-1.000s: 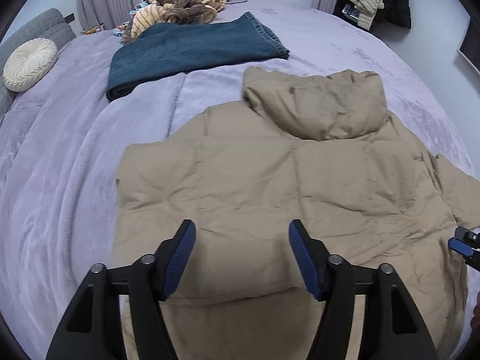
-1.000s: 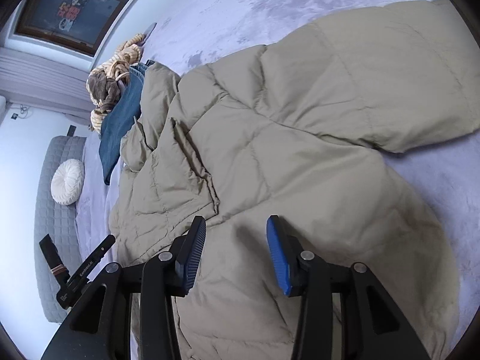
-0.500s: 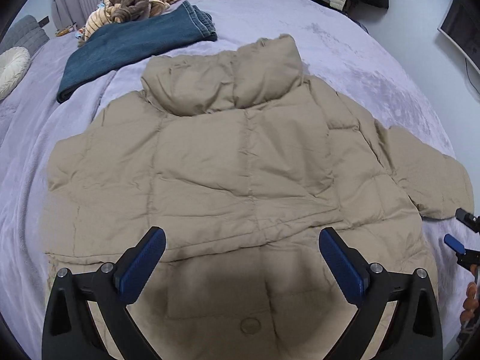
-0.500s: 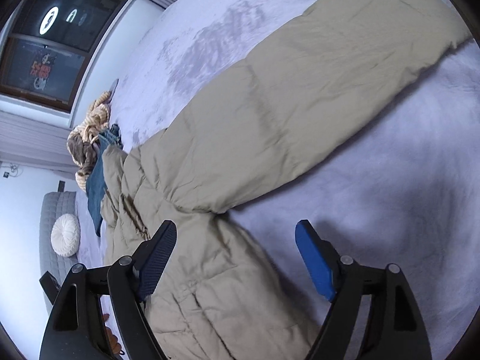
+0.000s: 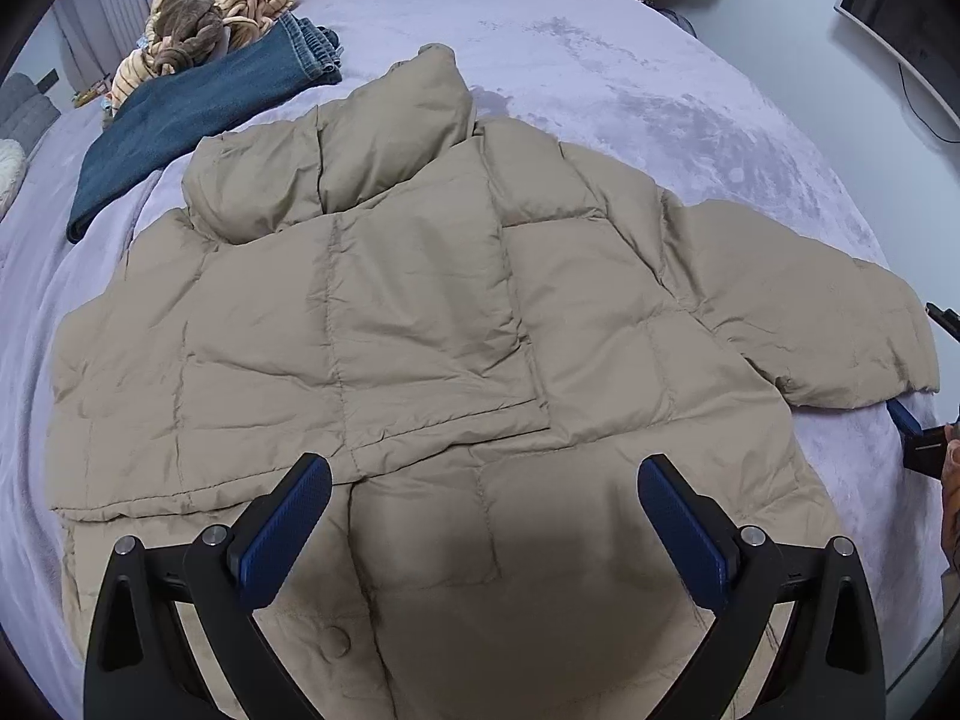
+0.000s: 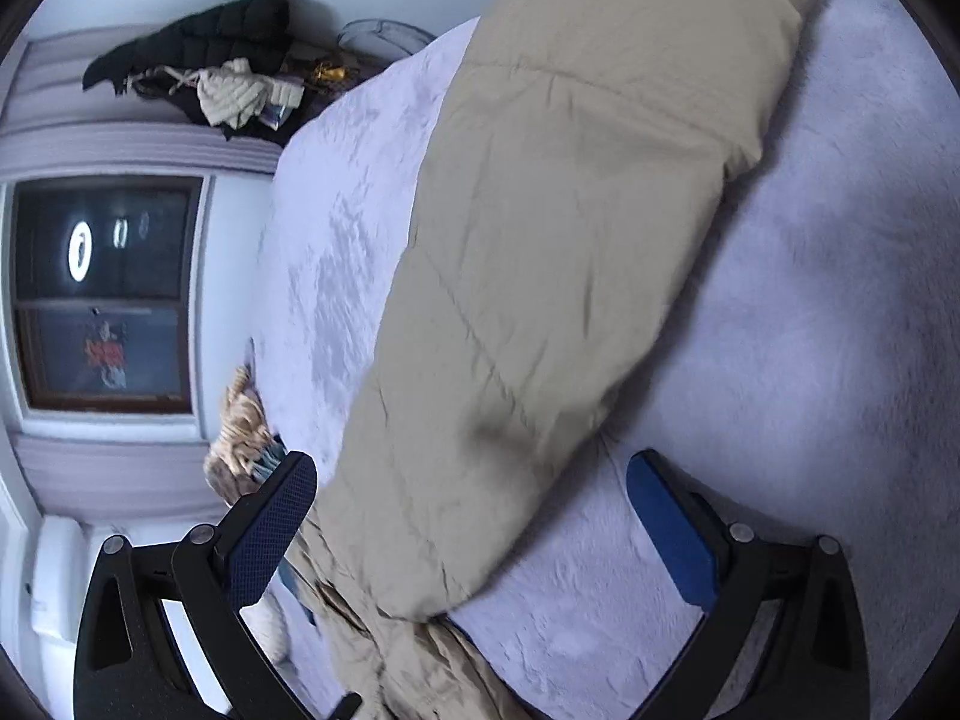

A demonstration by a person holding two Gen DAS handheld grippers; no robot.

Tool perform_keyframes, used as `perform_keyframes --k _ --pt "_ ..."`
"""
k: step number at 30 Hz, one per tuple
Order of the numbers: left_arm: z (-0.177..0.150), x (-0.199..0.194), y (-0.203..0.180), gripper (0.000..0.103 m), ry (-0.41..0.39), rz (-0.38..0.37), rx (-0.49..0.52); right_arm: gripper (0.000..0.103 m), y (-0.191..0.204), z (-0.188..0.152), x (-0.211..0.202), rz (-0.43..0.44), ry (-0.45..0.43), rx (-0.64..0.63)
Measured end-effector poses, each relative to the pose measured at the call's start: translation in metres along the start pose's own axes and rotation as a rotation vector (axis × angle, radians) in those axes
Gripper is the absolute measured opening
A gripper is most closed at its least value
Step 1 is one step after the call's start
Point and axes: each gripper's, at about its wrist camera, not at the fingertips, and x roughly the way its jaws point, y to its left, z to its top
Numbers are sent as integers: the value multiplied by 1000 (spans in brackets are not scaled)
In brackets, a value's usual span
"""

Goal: Fold large clothes

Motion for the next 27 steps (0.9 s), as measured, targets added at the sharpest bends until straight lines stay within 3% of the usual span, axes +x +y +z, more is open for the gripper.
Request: perform_keyframes --k 6,8,9,10,12,16,20,24,27 --pt "7 -3 4 102 -24 8 -25 103 -9 30 12 158 -35 174" --pt "8 -5 10 102 -39 10 -49 95 -14 36 15 199 -34 246" --pt "9 -5 14 102 -43 7 -61 70 -16 37 18 229 -29 274" --pt "9 -6 18 102 -46 6 -74 34 -18 38 22 244 -15 297" --pt "11 -8 27 102 -54 11 -97 8 -17 40 28 243 5 313" --pt "12 -15 54 102 -79 41 -136 8 20 34 27 239 3 179" --pt "10 -21 88 102 -110 85 -167 8 95 16 34 235 53 -78" --pt "3 -23 124 102 -110 117 -197 8 178 -27 55 228 121 -342" --pt "-4 -26 149 102 -112 123 -227 8 242 -80 80 228 170 -560"
